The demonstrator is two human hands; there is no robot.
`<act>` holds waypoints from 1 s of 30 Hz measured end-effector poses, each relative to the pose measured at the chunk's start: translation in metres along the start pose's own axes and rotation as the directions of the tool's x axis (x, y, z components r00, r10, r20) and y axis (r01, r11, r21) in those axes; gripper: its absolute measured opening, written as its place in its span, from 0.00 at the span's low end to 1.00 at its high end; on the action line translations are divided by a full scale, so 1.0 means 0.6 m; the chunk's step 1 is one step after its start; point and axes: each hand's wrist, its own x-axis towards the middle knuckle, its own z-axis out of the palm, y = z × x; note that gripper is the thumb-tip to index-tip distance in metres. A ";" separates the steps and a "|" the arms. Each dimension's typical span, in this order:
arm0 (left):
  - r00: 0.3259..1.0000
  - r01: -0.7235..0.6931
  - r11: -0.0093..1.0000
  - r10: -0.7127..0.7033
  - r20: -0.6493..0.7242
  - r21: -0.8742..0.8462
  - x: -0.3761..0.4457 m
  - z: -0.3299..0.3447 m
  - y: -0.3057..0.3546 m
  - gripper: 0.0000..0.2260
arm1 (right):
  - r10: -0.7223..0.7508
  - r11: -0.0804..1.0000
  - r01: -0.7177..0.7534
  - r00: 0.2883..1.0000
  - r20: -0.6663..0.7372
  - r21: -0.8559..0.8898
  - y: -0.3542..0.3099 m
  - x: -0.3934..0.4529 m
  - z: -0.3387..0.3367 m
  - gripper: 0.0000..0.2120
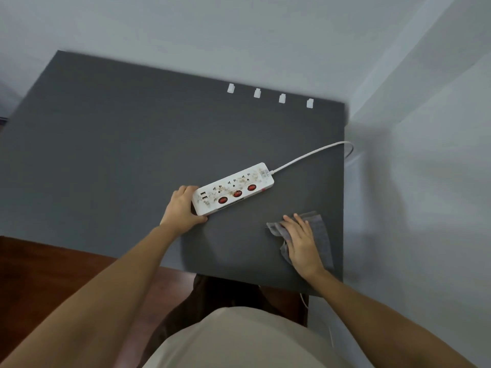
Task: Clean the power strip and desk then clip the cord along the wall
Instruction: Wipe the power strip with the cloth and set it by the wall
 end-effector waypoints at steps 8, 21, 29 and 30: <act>0.996 -0.092 0.995 0.093 0.019 -0.036 -0.004 0.009 -0.010 0.35 | 0.303 0.912 -0.135 0.858 -0.415 0.388 -0.071 0.177 -0.096 0.11; 0.993 -0.112 0.994 0.112 0.034 0.001 0.005 0.004 -0.013 0.34 | -0.228 0.972 0.234 0.957 0.179 -0.009 -0.054 0.123 -0.051 0.28; 0.992 -0.124 0.991 0.124 -0.015 -0.046 0.001 0.010 -0.013 0.33 | 0.157 0.972 -0.109 0.961 -0.229 0.206 -0.112 0.201 -0.065 0.14; 0.991 -0.130 0.990 0.129 -0.028 -0.051 -0.002 0.010 -0.012 0.32 | 0.155 0.979 -0.129 0.975 -0.161 0.158 -0.128 0.221 -0.053 0.14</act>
